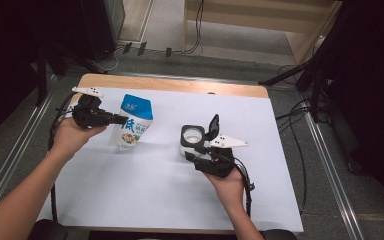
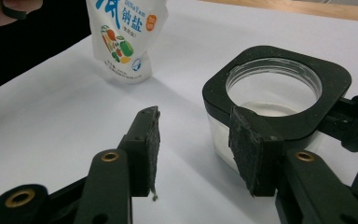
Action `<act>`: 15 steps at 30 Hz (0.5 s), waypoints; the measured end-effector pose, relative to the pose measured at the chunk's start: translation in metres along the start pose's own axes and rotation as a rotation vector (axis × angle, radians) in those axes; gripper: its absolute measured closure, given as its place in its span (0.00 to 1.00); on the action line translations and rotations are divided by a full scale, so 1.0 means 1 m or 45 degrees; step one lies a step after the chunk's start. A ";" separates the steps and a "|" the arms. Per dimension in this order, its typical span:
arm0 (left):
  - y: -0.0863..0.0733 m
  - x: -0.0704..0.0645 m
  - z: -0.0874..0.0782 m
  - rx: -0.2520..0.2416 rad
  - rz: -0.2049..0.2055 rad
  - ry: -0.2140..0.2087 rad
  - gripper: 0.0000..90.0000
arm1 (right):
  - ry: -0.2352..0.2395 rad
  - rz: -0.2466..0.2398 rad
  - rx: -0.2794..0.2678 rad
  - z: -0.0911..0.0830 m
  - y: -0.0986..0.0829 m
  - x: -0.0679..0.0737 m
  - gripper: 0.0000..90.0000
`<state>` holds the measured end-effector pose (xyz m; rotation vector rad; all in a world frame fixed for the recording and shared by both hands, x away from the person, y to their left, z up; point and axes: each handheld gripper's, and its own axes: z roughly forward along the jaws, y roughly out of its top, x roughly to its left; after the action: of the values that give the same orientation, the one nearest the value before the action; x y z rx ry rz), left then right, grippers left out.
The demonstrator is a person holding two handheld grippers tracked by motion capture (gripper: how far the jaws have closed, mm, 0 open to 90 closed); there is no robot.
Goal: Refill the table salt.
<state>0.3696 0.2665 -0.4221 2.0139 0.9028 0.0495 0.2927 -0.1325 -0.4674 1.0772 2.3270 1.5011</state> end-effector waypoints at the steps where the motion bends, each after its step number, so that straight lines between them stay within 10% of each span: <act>1: -0.001 0.000 -0.002 0.006 -0.004 0.000 1.00 | -0.001 0.000 0.001 0.000 0.000 0.000 0.61; 15: -0.027 0.009 -0.022 -0.024 -0.062 0.062 1.00 | -0.004 -0.008 -0.003 -0.002 0.001 -0.002 0.61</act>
<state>0.3527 0.2967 -0.4325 1.9800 0.9782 0.0803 0.2933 -0.1347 -0.4664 1.0705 2.3240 1.4982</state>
